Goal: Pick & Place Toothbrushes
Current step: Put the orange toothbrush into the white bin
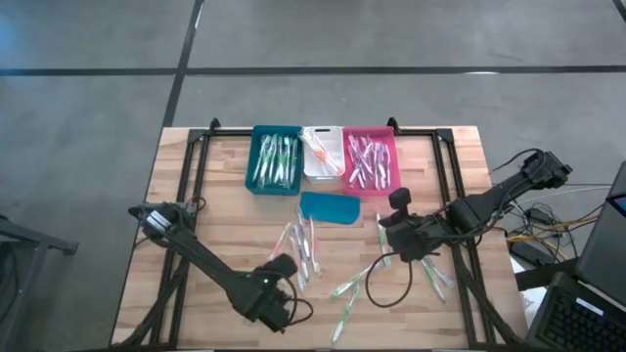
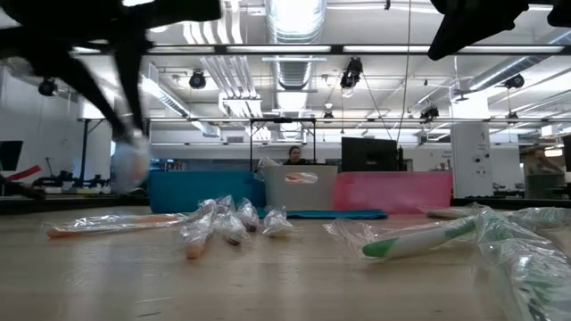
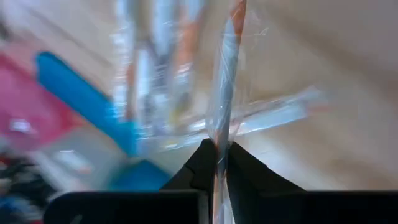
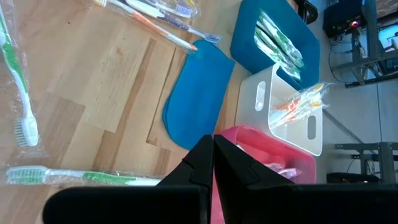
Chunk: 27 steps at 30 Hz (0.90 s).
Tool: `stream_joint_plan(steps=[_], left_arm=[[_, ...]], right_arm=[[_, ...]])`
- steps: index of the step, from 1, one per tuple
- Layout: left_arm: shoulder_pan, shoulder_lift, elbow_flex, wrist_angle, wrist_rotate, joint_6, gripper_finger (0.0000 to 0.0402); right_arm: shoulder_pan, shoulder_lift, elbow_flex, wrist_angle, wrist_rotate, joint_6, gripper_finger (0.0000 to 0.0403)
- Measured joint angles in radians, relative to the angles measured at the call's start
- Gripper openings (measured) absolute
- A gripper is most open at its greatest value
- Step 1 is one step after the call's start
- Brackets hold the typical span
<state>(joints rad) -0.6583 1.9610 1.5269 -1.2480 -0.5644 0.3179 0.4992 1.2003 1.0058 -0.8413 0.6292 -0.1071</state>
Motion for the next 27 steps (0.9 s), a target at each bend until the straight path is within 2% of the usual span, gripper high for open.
stream_joint_plan(steps=[4, 11, 16, 19, 24, 27], left_arm=[[0.068, -0.001, 0.0, 0.003, -0.074, 0.122, 0.0028], [0.242, -0.034, 0.007, 0.031, -0.077, 0.192, 0.0023], [0.374, -0.105, 0.007, 0.144, -0.07, 0.302, 0.0023], [0.457, -0.15, 0.007, 0.262, 0.02, 0.42, 0.0024], [0.601, -0.209, 0.007, 0.427, 0.244, 0.539, 0.0024], [0.679, -0.224, 0.007, 0.494, 0.295, 0.601, 0.0025]], right_arm=[[0.0, 0.0, 0.0, -0.001, 0.0, 0.003, 0.0008], [0.0, 0.0, 0.0, -0.033, 0.007, 0.008, 0.0008], [0.0, 0.0, 0.0, -0.078, 0.032, 0.027, 0.0008], [0.0, 0.0, 0.0, -0.095, 0.051, 0.03, 0.0008], [-0.001, 0.0, 0.0, -0.099, 0.053, 0.03, 0.0008], [-0.001, 0.0, 0.0, -0.102, 0.053, 0.029, 0.0008]])
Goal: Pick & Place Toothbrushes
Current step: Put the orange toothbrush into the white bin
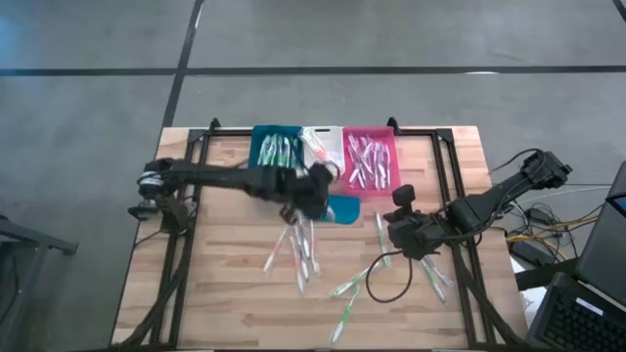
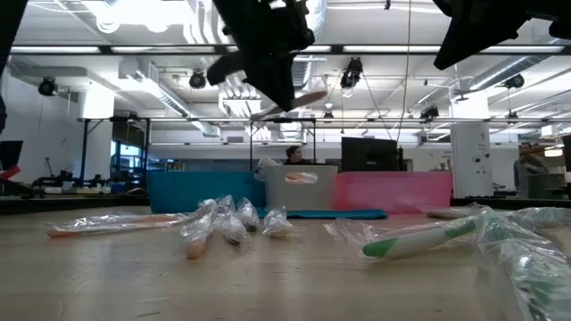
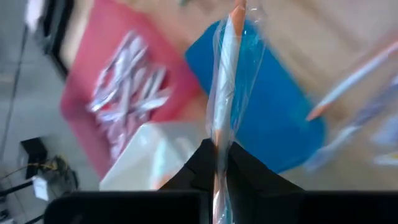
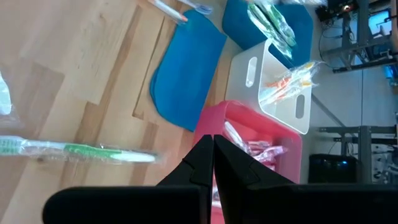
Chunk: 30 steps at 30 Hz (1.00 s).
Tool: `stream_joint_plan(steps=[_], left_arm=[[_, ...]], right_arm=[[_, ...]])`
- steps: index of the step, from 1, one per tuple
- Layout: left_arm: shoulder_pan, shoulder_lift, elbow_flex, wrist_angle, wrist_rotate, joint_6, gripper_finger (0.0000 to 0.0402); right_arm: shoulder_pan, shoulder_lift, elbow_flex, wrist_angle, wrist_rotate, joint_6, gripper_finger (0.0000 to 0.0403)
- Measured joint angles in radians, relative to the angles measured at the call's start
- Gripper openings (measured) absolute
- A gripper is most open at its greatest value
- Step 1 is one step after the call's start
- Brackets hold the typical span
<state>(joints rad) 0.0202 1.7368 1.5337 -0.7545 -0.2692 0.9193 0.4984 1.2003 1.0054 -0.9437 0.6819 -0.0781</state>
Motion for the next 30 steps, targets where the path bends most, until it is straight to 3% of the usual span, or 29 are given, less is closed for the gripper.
stream_joint_plan(steps=[9, 12, 19, 30], left_arm=[[0.157, 0.003, 0.0, 0.039, 0.035, 0.262, 0.0025], [0.197, 0.003, 0.0, 0.054, 0.103, 0.306, 0.0025], [0.263, 0.011, 0.0, 0.092, 0.149, 0.391, 0.0025], [0.362, 0.074, -0.001, 0.172, 0.226, 0.501, 0.0025]], right_arm=[[-0.006, -0.001, 0.0, -0.028, 0.0, -0.004, 0.0008], [-0.025, -0.008, -0.001, -0.058, 0.0, -0.007, 0.0008], [-0.107, -0.064, -0.006, -0.055, -0.009, -0.079, 0.0008], [-0.262, -0.211, -0.007, -0.04, -0.153, -0.192, 0.0008]])
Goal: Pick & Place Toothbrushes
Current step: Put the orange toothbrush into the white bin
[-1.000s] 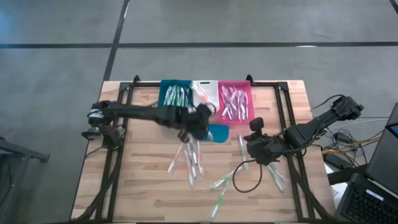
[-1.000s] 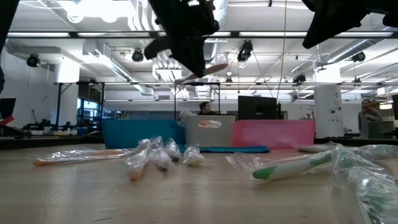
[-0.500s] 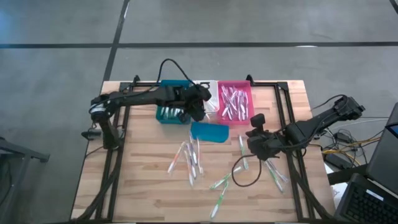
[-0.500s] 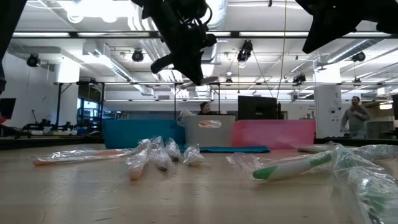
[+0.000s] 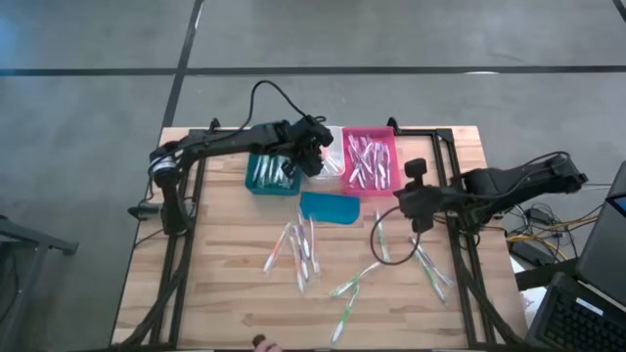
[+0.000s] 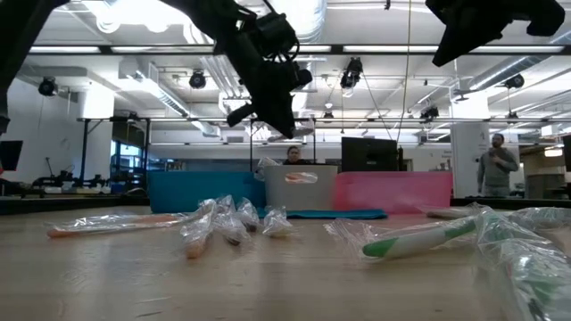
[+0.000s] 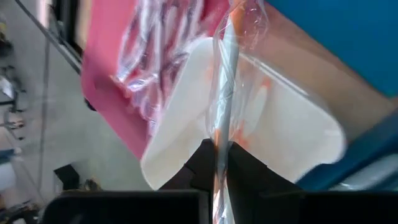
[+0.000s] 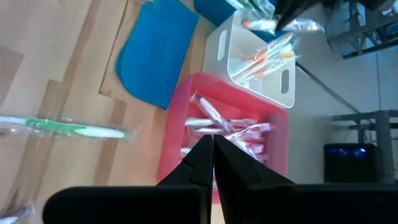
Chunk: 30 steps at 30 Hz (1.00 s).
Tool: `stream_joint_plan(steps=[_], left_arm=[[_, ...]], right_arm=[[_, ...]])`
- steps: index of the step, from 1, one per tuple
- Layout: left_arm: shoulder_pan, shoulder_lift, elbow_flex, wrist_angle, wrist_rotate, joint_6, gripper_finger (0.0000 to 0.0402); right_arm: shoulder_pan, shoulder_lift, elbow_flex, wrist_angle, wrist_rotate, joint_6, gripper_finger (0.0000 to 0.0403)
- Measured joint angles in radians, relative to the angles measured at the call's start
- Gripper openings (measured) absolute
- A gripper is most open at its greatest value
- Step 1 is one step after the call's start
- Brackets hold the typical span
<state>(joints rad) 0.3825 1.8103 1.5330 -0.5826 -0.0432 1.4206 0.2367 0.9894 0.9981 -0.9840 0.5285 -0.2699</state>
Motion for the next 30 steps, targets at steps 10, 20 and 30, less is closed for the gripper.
stream_joint_plan(steps=[10, 20, 30], left_arm=[[0.084, 0.033, 0.027, 0.04, 0.162, 0.027, 0.0025], [0.101, 0.109, 0.073, -0.01, 0.165, 0.046, 0.0025], [0.084, 0.193, 0.12, -0.017, 0.16, 0.043, 0.0025]], right_arm=[[-0.186, -0.061, -0.026, 0.144, -0.218, -0.244, 0.0008], [-0.419, -0.065, -0.051, 0.162, -0.369, -0.33, 0.0008], [-0.512, -0.057, -0.074, 0.176, -0.461, -0.344, 0.0008]])
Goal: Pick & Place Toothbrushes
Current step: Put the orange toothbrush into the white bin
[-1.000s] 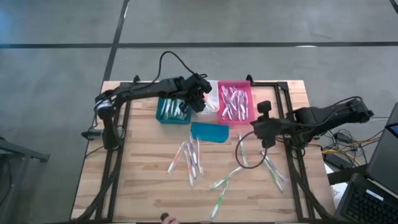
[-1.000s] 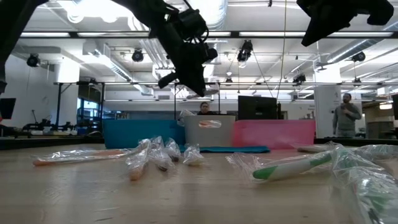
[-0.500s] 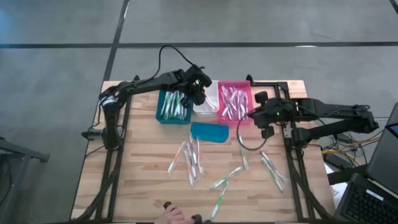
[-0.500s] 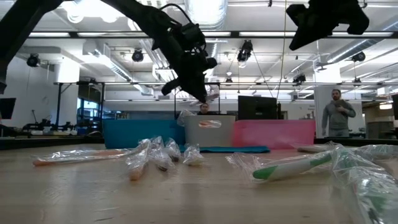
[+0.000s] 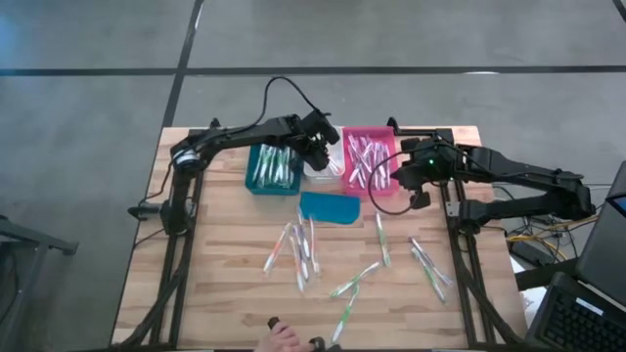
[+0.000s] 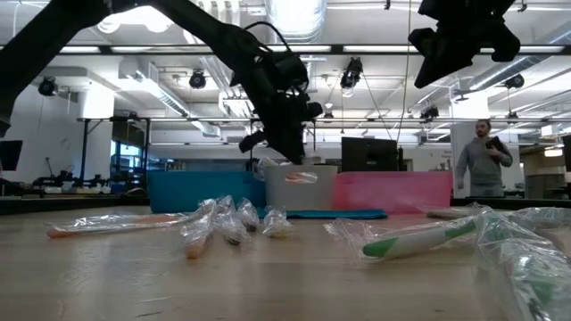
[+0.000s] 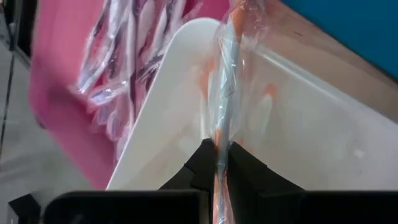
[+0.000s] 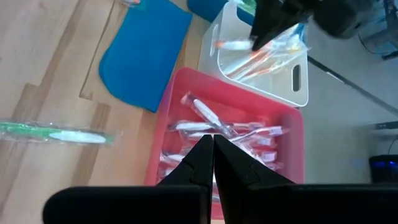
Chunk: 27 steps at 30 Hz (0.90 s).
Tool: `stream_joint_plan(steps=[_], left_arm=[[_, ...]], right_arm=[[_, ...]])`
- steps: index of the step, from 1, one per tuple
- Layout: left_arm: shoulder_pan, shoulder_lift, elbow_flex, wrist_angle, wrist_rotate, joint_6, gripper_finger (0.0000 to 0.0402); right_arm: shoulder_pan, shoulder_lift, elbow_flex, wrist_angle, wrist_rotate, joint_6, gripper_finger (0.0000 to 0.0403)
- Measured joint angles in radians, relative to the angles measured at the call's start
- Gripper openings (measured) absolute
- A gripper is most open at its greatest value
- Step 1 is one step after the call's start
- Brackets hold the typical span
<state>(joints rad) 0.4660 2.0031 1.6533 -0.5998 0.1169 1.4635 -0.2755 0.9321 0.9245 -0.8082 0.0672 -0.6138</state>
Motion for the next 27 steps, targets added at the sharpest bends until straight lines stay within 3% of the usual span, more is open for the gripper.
stream_joint_plan(steps=[27], left_arm=[[-0.029, 0.058, 0.014, 0.081, -0.125, -0.1, 0.0026]], right_arm=[[-0.003, -0.001, -0.083, 0.013, -0.019, -0.006, 0.0008]])
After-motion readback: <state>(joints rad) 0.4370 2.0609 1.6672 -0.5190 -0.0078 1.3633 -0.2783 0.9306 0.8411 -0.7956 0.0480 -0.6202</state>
